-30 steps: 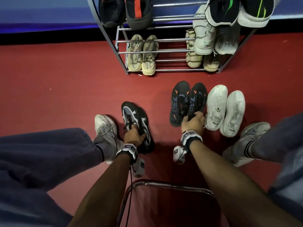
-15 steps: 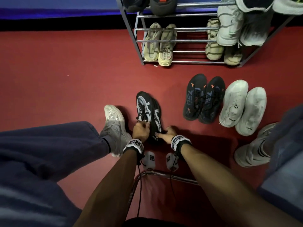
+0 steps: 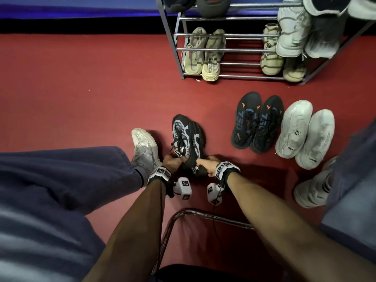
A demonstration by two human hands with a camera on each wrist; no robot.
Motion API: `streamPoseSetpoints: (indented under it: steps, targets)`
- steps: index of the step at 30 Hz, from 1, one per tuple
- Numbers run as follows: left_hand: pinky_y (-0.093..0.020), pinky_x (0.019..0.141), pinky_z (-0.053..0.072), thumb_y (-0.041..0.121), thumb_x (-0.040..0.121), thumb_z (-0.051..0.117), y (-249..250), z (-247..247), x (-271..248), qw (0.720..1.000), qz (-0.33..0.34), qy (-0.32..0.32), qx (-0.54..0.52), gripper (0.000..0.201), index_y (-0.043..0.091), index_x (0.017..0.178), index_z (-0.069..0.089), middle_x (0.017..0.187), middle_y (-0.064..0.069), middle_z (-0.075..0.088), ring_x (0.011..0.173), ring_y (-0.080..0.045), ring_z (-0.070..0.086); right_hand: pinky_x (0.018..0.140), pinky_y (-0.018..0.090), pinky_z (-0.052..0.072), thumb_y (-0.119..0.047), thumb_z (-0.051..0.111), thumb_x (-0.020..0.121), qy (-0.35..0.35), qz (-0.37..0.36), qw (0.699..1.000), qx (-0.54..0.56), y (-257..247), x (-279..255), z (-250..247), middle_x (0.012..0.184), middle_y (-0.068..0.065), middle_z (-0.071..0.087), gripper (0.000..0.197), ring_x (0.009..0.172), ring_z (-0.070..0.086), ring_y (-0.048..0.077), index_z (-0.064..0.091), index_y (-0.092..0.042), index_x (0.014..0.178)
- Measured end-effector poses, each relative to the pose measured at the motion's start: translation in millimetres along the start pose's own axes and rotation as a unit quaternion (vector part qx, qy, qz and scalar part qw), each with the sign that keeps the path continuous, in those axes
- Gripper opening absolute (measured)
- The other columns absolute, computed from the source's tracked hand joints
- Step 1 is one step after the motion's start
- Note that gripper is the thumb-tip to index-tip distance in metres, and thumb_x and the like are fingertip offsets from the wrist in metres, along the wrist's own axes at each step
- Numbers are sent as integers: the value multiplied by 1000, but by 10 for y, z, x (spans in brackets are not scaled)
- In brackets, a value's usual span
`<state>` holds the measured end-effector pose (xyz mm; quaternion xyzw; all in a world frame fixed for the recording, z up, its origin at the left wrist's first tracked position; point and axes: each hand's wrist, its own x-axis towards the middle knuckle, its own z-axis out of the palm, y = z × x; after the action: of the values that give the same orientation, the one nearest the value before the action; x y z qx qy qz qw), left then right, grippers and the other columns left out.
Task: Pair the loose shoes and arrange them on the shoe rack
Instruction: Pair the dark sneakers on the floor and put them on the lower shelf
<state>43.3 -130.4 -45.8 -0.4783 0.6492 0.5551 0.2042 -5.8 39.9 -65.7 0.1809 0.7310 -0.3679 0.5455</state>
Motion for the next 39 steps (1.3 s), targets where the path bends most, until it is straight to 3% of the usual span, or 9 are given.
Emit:
streamPoseSetpoints:
  steps: [6, 10, 12, 16, 23, 29, 34, 37, 39]
  targets:
    - [-31, 58, 60, 12, 80, 82, 88, 199, -237, 986, -43, -111, -120, 34, 4, 110, 70, 96, -16, 76, 70, -23, 75, 57, 27, 51, -37, 68, 73, 24, -17, 999, 44, 48, -236, -285, 74, -1, 66, 29, 60, 59, 15, 70, -18, 94]
    - [-48, 82, 61, 25, 72, 89, -57, 445, -226, 986, -51, -109, -116, 50, 3, 113, 71, 101, -17, 76, 88, -32, 75, 101, 30, 48, -46, 69, 77, 119, -77, 989, -45, 178, -276, -421, 120, 5, 70, 54, 113, 65, 24, 68, -16, 122]
    - [-54, 88, 58, 35, 64, 94, -107, 517, -254, 986, -42, -116, -108, 66, 5, 118, 70, 106, -16, 75, 95, -35, 73, 97, 27, 47, -48, 67, 80, 153, -107, 978, -92, 245, -365, -481, 122, 3, 69, 51, 115, 64, 24, 67, -20, 123]
    - [-29, 50, 56, 20, 79, 84, -121, 598, -369, 997, 15, -35, -65, 27, 3, 98, 74, 92, -16, 75, 64, -27, 70, 87, 31, 52, -54, 62, 77, 234, -142, 951, -140, 367, -491, -586, 105, 5, 68, 45, 99, 66, 29, 67, -22, 109]
    - [-31, 73, 59, 1, 83, 78, -230, 698, -430, 996, 58, -24, -69, 33, -10, 112, 69, 109, -22, 71, 93, -30, 68, 85, 30, 47, -42, 67, 82, 296, -199, 934, 4, 361, -722, -827, 107, 8, 59, 33, 98, 61, 28, 65, -23, 109]
    - [-35, 71, 59, 39, 62, 88, -301, 856, -334, 993, 92, -61, 34, 69, -2, 114, 68, 107, -21, 73, 91, -35, 72, 87, 34, 51, -57, 59, 70, 284, -217, 932, 59, 394, -575, -976, 98, 2, 63, 38, 92, 63, 22, 62, -29, 95]
    - [-31, 90, 55, 11, 84, 76, -187, 923, -327, 961, 107, -174, 187, 40, 10, 123, 63, 117, -8, 70, 107, -26, 67, 89, 37, 52, -58, 59, 70, 267, -223, 934, 84, 351, -432, -946, 96, -3, 68, 38, 92, 64, 17, 62, -28, 94]
    - [-26, 75, 52, 19, 88, 62, -208, 917, -289, 918, 105, -215, 315, 37, 13, 124, 65, 115, -10, 70, 92, -17, 63, 84, 33, 55, -49, 62, 73, 244, -233, 935, 112, 274, -418, -865, 88, -10, 71, 28, 85, 67, 10, 64, -28, 92]
    - [-37, 88, 54, 20, 92, 55, -249, 927, -235, 949, 106, -189, 231, 37, 2, 122, 65, 116, -16, 68, 100, -24, 64, 83, 32, 56, -46, 64, 75, 220, -238, 938, 122, 213, -419, -791, 85, -13, 72, 24, 82, 68, 6, 66, -29, 91]
